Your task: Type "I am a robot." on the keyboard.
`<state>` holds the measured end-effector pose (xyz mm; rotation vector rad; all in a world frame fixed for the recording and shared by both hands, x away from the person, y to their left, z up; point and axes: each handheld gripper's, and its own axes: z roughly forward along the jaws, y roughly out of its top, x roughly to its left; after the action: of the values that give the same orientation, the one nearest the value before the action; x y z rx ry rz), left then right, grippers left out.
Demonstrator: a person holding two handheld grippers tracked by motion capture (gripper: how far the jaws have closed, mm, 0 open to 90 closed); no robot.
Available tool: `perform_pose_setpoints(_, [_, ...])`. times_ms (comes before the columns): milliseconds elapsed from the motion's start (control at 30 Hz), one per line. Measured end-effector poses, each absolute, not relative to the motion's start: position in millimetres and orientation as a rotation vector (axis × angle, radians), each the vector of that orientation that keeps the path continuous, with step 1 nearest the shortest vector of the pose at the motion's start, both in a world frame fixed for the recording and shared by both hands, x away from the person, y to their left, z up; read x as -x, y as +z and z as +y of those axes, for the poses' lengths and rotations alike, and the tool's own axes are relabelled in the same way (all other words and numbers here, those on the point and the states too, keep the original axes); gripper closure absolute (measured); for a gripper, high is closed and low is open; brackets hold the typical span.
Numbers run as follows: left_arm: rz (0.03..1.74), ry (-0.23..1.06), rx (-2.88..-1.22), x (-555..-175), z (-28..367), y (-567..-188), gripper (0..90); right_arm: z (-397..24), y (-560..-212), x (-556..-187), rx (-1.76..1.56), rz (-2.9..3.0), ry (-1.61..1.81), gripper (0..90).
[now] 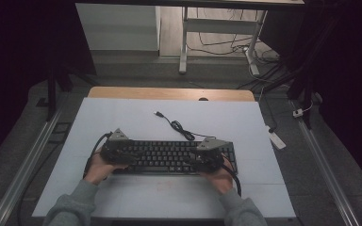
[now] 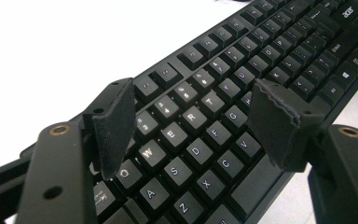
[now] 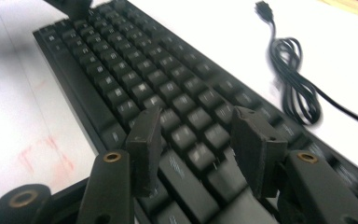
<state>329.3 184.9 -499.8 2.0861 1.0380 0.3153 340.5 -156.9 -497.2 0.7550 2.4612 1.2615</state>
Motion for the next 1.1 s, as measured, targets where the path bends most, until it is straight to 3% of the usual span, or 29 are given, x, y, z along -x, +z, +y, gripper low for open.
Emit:
perform_pose_setpoints(300, [1.035, 0.275, -2.081, -329.8, 183.1, -500.0, 33.5, -179.7, -497.2, -334.5, -0.798, 2.429, 1.272, 52.3])
perform_pose_setpoints(567, [1.023, 0.248, -2.075, -328.6, 182.0, -499.4, 39.9, -179.4, -498.0, -335.0, -0.791, 2.434, 1.273, 52.1])
perform_pose_setpoints(733, [0.982, 0.246, -2.089, -326.5, 179.6, -498.7, 51.2, -179.8, -497.7, -335.3, -0.789, 2.431, 1.27, 52.1])
perform_pose_setpoints(1000, [0.907, 0.252, -2.126, -320.8, 169.1, -498.0, 85.9, -179.0, -498.3, -335.6, -0.786, 2.44, 1.254, 52.0])
perform_pose_setpoints(1100, [0.883, 0.242, -2.155, -319.8, 163.1, -499.5, 89.2, -178.7, -498.9, -336.0, -0.785, 2.44, 1.256, 52.1])
